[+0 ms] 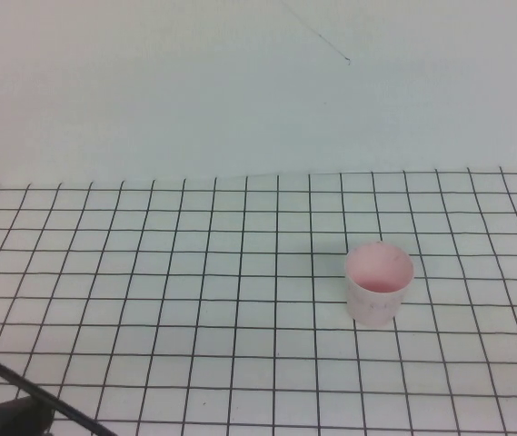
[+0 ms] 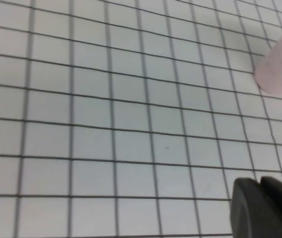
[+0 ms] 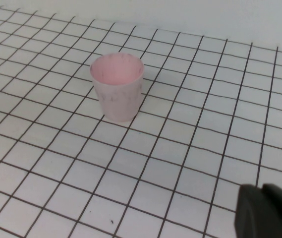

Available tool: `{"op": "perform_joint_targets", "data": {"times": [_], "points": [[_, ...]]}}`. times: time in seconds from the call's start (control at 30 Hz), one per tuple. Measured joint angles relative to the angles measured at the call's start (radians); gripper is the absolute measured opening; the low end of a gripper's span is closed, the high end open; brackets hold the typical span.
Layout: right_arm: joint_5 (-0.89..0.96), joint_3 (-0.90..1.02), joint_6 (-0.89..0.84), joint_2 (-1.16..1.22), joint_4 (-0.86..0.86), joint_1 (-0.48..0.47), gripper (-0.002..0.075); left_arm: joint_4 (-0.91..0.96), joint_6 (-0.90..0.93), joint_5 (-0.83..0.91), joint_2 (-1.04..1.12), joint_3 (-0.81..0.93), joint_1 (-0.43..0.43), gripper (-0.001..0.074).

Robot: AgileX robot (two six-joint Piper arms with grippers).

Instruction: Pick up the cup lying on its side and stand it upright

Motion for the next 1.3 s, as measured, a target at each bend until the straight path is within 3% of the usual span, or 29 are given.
{"op": "perform_joint_targets", "data": {"times": [0.17,0.33,0.57,0.67,0.73,0.83,0.9,1.13,1.3], "points": [[0.0,0.0,0.0,0.0,0.0,0.0,-0.0003,0.012,0.049,0.142,-0.123,0.004,0.002,0.0001],[0.0,0.0,0.0,0.0,0.0,0.0,-0.0003,0.016,0.159,0.038,-0.242,0.008,0.113,0.0001],[0.0,0.0,0.0,0.0,0.0,0.0,-0.0003,-0.138,0.564,-0.349,-0.305,0.008,0.538,0.0001],[0.0,0.0,0.0,0.0,0.0,0.0,-0.0003,-0.402,0.901,-0.509,-0.315,0.013,0.768,0.0001],[0.0,0.0,0.0,0.0,0.0,0.0,-0.0003,-0.663,1.236,-0.633,-0.319,0.035,0.906,0.0001],[0.0,0.0,0.0,0.0,0.004,0.0,-0.0003,-0.946,1.569,-0.795,-0.374,0.096,0.992,0.0001],[0.0,0.0,0.0,0.0,0.002,0.0,-0.0003,-0.976,1.558,-0.876,-0.417,0.147,1.02,0.0001],[0.0,0.0,0.0,0.0,0.005,0.0,-0.0003,-0.759,1.18,-0.893,-0.515,0.371,1.045,0.0001],[0.0,0.0,0.0,0.0,0.005,0.0,-0.0003,-0.713,1.119,-0.901,-0.528,0.514,1.043,0.0001]]}}
